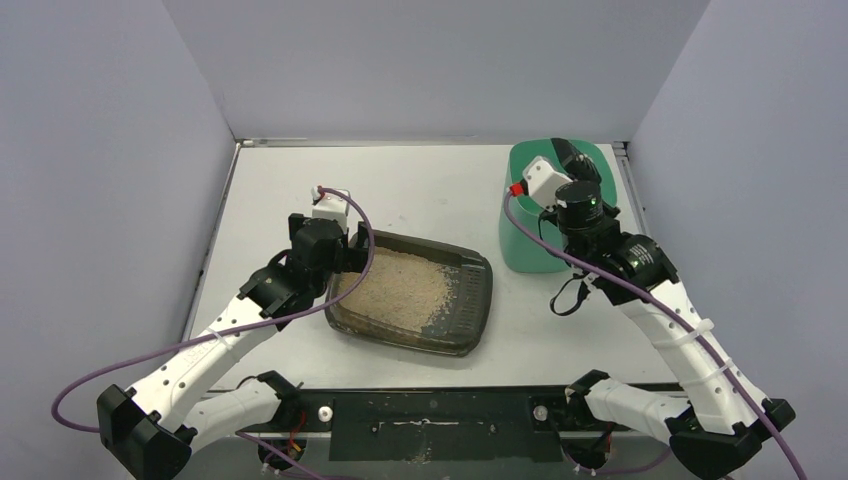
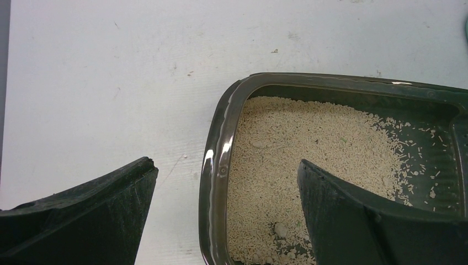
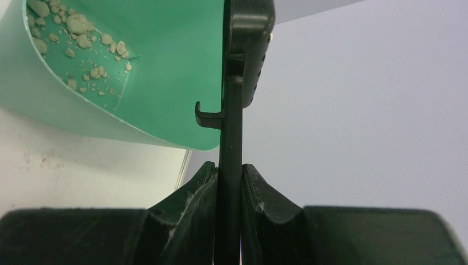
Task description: Clean the litter box
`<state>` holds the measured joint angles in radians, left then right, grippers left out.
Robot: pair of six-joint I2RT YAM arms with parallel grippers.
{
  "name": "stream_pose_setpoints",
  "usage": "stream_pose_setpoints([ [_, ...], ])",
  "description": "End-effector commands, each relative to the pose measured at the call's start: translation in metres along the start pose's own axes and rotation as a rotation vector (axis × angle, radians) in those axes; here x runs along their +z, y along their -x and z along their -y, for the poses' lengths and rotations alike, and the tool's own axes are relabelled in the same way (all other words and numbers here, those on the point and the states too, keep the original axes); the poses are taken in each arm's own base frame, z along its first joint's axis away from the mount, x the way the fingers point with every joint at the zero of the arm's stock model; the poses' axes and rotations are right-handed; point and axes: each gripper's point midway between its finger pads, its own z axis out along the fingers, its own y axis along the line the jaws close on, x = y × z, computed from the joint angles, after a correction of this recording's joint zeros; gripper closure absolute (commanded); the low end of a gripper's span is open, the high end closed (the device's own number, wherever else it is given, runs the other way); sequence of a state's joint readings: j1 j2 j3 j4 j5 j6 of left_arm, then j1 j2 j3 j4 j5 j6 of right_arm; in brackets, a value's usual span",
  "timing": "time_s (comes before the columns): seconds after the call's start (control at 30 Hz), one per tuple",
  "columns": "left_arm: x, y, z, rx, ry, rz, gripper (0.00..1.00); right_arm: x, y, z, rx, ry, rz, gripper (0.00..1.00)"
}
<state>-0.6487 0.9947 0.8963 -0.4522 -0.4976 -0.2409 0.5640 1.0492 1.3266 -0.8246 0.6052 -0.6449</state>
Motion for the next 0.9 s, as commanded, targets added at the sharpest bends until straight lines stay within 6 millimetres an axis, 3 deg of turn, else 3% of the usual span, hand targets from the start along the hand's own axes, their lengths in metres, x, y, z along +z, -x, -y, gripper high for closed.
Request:
stream_pose_setpoints([
  [0.0,-0.003,0.014,0.0,-0.013,-0.002,0.055,0.03,-0.006,0.008,0.005,0.046,-0.015,0.033,1.0],
  [0.03,-0.003,0.014,0.001,-0.012,-0.001,0.053,0.03,-0.01,0.023,-0.012,0.071,0.12,0.089,1.0],
  [0.07,-0.002,0.013,0.001,-0.011,0.0,0.052,0.03,-0.009,0.023,-0.014,0.046,0.135,0.081,1.0],
  [0.13,-0.003,0.014,0.001,-0.013,-0.002,0.055,0.03,-0.001,-0.01,0.011,-0.047,-0.09,-0.087,1.0],
  [0.17,-0.004,0.014,0.002,-0.012,-0.006,0.056,0.03,-0.007,0.0,0.009,-0.013,-0.019,-0.053,1.0],
  [0.2,-0.003,0.013,0.002,-0.011,-0.004,0.054,0.03,-0.014,0.024,-0.012,0.058,0.157,0.057,1.0],
  [0.23,-0.003,0.013,0.001,-0.008,0.0,0.053,0.03,-0.014,0.024,-0.012,0.048,0.149,0.074,1.0],
  [0.27,-0.003,0.013,0.001,-0.007,0.003,0.052,0.03,-0.006,0.013,0.003,0.023,0.016,0.017,1.0],
  [0.3,-0.004,0.015,0.001,-0.01,-0.002,0.056,0.03,-0.003,-0.006,0.0,-0.046,-0.004,-0.087,1.0],
  [0.33,-0.005,0.016,0.002,-0.013,-0.007,0.062,0.03,-0.005,0.007,-0.026,-0.029,0.172,-0.035,1.0],
  [0.37,-0.005,0.015,0.001,-0.013,-0.006,0.062,0.03,-0.009,0.026,-0.029,0.054,0.218,0.043,1.0],
  [0.4,-0.005,0.014,0.0,-0.011,-0.001,0.059,0.03,-0.003,0.014,-0.01,0.055,0.06,-0.004,1.0],
  [0.43,-0.005,0.014,-0.001,-0.011,0.005,0.059,0.03,0.002,-0.001,-0.011,-0.011,0.002,-0.076,1.0],
  [0.47,-0.006,0.016,0.0,-0.013,0.003,0.062,0.03,0.002,0.0,-0.027,-0.028,0.105,-0.083,1.0],
  [0.5,-0.005,0.015,0.0,-0.014,0.001,0.062,0.03,-0.002,0.018,-0.034,0.045,0.192,-0.01,1.0],
  [0.53,-0.005,0.015,0.0,-0.013,-0.002,0.061,0.03,0.001,0.021,-0.014,0.091,0.078,0.013,1.0],
  [0.57,-0.005,0.013,0.0,-0.009,0.0,0.057,0.03,0.006,0.006,-0.011,0.035,-0.007,-0.044,1.0],
  [0.63,-0.006,0.016,0.0,-0.013,0.0,0.062,0.03,0.001,0.02,-0.032,0.068,0.167,-0.012,1.0],
  [0.7,-0.005,0.013,0.0,-0.007,0.001,0.055,0.03,0.009,0.003,-0.009,0.011,-0.042,-0.083,1.0],
  [0.73,-0.005,0.014,0.0,-0.008,0.002,0.056,0.03,0.008,0.002,-0.011,-0.017,-0.024,-0.104,1.0],
  [0.77,-0.005,0.014,0.0,-0.009,0.001,0.056,0.03,0.003,0.018,-0.023,0.049,0.099,-0.036,1.0],
  [0.8,-0.005,0.013,0.0,-0.006,0.001,0.054,0.03,0.003,0.03,-0.02,0.128,0.117,0.04,1.0],
  [0.87,-0.004,0.013,0.0,-0.004,0.006,0.052,0.03,-0.001,0.027,0.001,0.123,0.001,0.084,1.0],
])
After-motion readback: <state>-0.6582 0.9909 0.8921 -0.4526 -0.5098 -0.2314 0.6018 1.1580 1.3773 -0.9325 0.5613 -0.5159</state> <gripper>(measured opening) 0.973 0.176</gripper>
